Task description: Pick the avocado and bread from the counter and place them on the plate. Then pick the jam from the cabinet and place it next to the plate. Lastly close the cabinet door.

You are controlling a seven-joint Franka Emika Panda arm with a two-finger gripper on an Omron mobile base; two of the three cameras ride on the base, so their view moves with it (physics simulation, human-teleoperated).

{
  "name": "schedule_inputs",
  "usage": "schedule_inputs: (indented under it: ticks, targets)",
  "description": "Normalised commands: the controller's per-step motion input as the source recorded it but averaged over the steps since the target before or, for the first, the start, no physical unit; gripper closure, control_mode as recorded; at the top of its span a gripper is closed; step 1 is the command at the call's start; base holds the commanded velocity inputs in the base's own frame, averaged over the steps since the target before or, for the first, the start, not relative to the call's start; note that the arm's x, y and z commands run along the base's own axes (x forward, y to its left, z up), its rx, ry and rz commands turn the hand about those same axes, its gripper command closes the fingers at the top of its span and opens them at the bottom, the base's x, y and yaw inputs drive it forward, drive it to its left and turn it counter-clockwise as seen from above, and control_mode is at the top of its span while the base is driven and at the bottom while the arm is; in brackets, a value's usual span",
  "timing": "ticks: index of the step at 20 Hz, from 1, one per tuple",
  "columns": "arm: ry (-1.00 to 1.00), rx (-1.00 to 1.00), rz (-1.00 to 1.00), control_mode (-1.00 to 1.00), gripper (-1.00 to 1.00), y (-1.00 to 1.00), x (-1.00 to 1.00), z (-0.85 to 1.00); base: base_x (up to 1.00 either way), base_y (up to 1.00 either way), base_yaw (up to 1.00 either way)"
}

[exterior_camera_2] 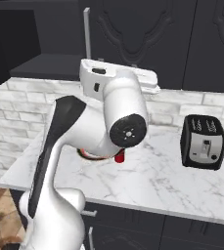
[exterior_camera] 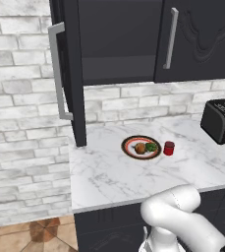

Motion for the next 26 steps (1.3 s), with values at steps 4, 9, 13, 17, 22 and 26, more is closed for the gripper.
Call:
schedule_inputs:
  ticks: [4, 9, 13, 17, 22, 26]
  targets:
    - [-0.20, -0.42, 0.00, -1.00, -1.00, 0.90, -0.78, -0.22, 0.00, 0.00, 0.00]
    - [-0.09, -0.36, -0.04, -1.00, -1.00, 0.93, -0.73, -0.21, 0.00, 0.00, 0.00]
    - [-0.03, -0.28, -0.13, -1.00, -1.00, 0.70, -0.71, -0.08, 0.00, 0.00, 0.00]
    - [-0.01, -0.22, -0.14, -1.00, -1.00, 0.48, -0.73, -0.09, 0.00, 0.00, 0.00]
    - [-0.01, -0.27, -0.16, -1.00, -1.00, 0.49, -0.48, -0.37, 0.00, 0.00, 0.00]
    - [-0.01, -0.34, -0.23, -1.00, -1.00, 0.69, -0.15, -0.47, 0.00, 0.00, 0.00]
